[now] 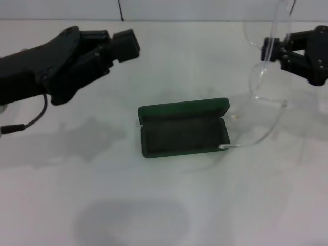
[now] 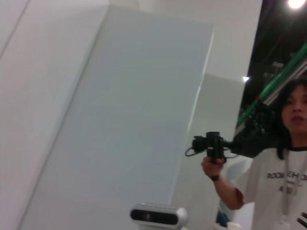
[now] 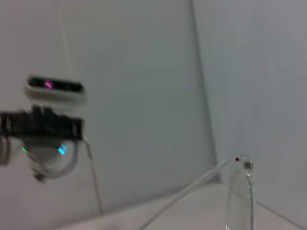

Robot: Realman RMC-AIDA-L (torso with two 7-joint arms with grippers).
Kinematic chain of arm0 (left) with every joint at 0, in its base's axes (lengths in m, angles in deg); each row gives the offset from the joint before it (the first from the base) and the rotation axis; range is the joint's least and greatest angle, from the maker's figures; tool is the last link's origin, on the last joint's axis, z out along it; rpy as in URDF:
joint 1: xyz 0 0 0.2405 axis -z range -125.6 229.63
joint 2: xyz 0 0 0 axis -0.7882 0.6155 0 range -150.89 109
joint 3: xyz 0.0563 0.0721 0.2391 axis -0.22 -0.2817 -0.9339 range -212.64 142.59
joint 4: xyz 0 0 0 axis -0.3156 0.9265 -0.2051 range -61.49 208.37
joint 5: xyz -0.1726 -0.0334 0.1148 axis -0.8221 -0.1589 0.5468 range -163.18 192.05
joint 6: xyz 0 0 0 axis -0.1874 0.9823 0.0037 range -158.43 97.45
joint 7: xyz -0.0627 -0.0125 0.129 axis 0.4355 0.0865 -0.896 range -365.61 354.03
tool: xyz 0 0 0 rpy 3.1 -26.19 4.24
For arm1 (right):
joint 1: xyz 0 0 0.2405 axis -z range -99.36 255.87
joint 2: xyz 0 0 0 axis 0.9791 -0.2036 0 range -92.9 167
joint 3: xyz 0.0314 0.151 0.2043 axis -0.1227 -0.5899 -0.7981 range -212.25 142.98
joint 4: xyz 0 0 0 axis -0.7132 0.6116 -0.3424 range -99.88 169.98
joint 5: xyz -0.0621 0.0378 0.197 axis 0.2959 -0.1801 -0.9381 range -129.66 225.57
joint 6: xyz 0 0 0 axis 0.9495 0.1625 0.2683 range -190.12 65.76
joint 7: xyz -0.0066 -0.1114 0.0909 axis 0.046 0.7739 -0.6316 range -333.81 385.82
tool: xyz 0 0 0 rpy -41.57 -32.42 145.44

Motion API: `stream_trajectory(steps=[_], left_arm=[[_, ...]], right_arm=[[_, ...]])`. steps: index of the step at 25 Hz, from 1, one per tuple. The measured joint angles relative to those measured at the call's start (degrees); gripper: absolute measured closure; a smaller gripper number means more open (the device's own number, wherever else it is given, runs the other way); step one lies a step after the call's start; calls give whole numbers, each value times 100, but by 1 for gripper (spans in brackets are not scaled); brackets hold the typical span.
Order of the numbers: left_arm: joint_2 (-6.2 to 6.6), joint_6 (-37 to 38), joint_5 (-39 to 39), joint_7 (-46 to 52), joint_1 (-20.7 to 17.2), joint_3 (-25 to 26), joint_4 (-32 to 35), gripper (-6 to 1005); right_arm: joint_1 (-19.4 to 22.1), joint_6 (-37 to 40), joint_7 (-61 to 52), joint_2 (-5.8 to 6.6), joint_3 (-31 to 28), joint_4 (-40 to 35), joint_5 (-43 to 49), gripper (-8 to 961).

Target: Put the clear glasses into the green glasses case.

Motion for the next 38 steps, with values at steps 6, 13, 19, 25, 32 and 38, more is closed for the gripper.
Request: stream_trajectory(steps=[6,13,19,25,32,38], left_arm=[[-16,18,166,77,155,-94,29,951],[-52,14,244,57,202,-95,41,950],[-63,-3,251,62,206,-113,42,950],[-73,-6,376,77,254,-165,24,950],[-113,-24,413,57,248,-164,1,951],[-126,-40,419,32,221,-144,-9,951]], right_arm=[[-512,259,403,-27,40,1077,-230,833],[-1075,260,674,-70,336,1921,-329,833],[-1317,68,638,-79,1107,2004,-403,833],[-1388,-306,668,-87,2024,2018,-949,833],[-1435,-332,687,-98,2398,1972,-1302,834],[-1505,-344,689,-97,2672,1953,-1561,834]])
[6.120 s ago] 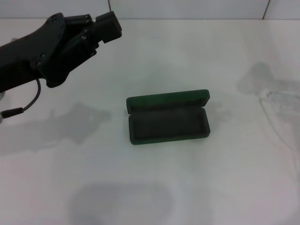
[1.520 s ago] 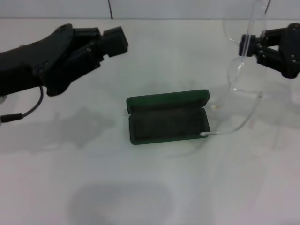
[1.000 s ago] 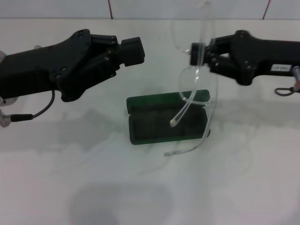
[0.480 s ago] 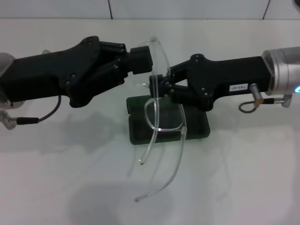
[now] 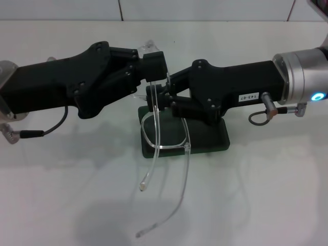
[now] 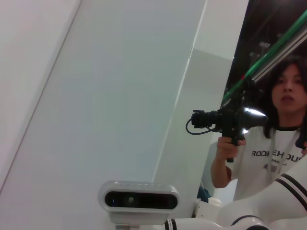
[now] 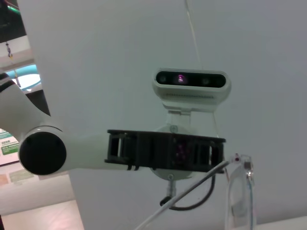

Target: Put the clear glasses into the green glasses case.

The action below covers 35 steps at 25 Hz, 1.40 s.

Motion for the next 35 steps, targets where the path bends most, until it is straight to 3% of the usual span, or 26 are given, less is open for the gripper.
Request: stream_trajectory(steps=[35], left_arm=[[-69,-557,105,-560,-91,59,-53,951]], right_arm=[[-60,-66,-4,1,63,-83,-198,833]])
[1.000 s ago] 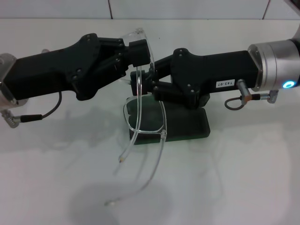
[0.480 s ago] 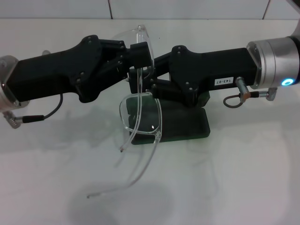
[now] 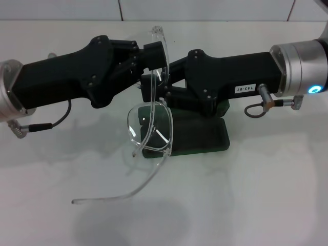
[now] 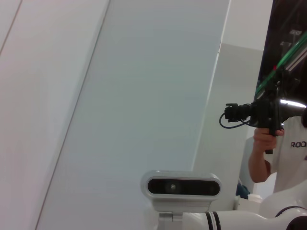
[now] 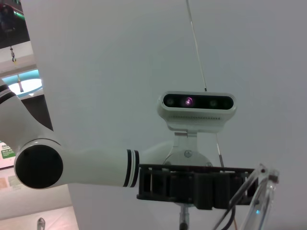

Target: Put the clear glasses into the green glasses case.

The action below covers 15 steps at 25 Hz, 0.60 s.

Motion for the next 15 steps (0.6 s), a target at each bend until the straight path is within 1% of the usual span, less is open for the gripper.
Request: stream_trajectory(steps=[15], left_arm=[[-1,-36,-5,-16,-27,-4,0,950]], right_arm=[[39,59,6,8,4,1,-133,832]])
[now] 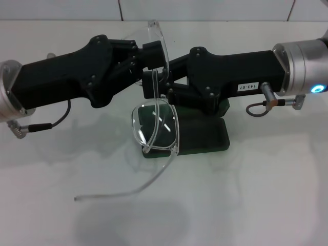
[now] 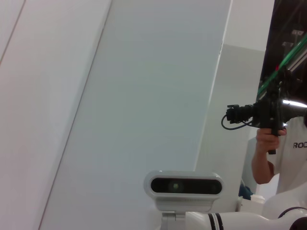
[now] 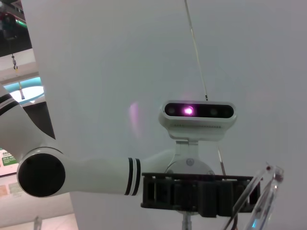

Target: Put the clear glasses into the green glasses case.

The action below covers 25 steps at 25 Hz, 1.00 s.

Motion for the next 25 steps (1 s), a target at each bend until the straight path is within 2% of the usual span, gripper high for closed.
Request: stream_trajectory(steps=[12,17,21,25], left_arm=[[-7,29,14,12,-51,-20,0,948],[5,274,10,54,-51,-25,37,948],[56,509,-109,73,-50,4,57,948],[159,700,-365,136,-113,4,82,948]], right_arm=[[98,-12,43,-16,-34,1,-22,833],[157,-139,79,-16,-49,4,-42,834],[240,-202,128,-6,-59,-14,-48,836],[365,-218,214,28,-112,-46,-202,840]])
